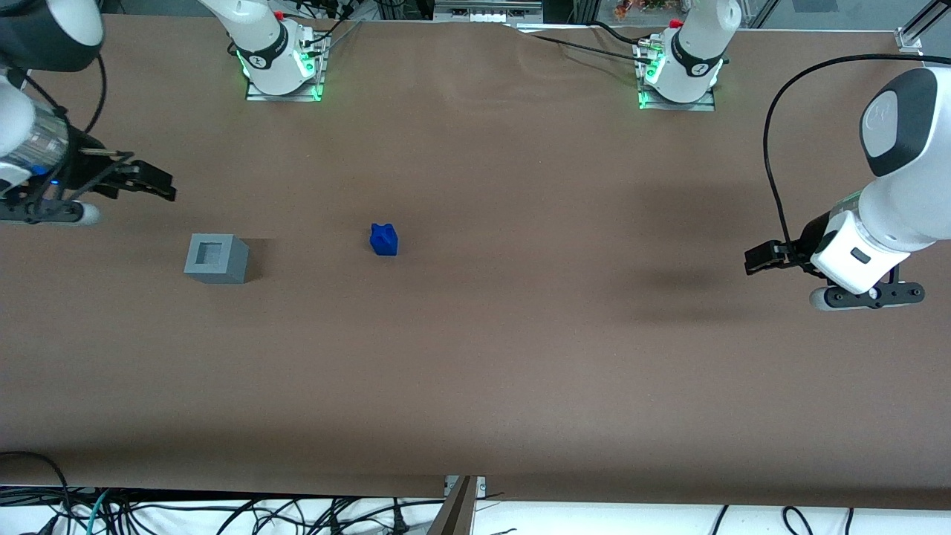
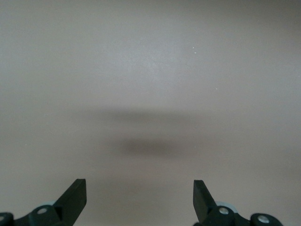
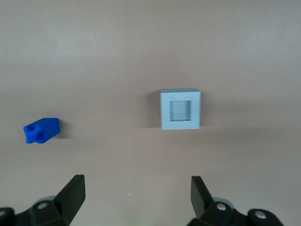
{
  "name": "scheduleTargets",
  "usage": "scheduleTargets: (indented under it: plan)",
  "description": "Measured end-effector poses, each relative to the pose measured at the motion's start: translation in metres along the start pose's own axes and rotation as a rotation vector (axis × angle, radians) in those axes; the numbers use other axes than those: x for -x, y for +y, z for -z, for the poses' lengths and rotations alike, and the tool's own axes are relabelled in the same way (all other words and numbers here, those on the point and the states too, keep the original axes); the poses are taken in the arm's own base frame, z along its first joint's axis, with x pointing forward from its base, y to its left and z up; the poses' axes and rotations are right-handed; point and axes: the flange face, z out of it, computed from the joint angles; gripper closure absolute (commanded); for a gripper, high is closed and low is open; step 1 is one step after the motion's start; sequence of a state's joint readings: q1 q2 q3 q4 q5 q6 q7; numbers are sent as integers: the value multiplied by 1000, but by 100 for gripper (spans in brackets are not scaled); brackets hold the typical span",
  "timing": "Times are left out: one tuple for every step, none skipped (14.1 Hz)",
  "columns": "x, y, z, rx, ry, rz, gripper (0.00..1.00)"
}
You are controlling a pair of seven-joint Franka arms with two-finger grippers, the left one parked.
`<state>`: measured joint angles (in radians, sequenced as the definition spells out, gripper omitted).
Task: Insert blue part into gray base with right arm
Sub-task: 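Move the open right gripper over the blue block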
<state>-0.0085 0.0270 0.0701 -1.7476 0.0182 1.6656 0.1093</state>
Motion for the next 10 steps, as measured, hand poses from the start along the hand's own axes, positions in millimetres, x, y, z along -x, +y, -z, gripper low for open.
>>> scheduleTargets:
  plan:
    - [1, -17, -5, 3, -7, 4, 1]
    - [2, -36, -14, 7, -19, 19, 1]
    - [2, -53, -25, 9, -28, 43, 1]
    - [1, -69, -36, 9, -24, 57, 1]
    - [0, -82, -49, 6, -13, 49, 1]
    - [0, -96, -62, 2, -1, 34, 1]
    - [2, -111, -74, -2, 8, 25, 1]
    - [6, -129, -85, -4, 8, 28, 1]
    - [11, -148, -98, -3, -5, 47, 1]
    - [15, -167, -111, -6, -10, 65, 1]
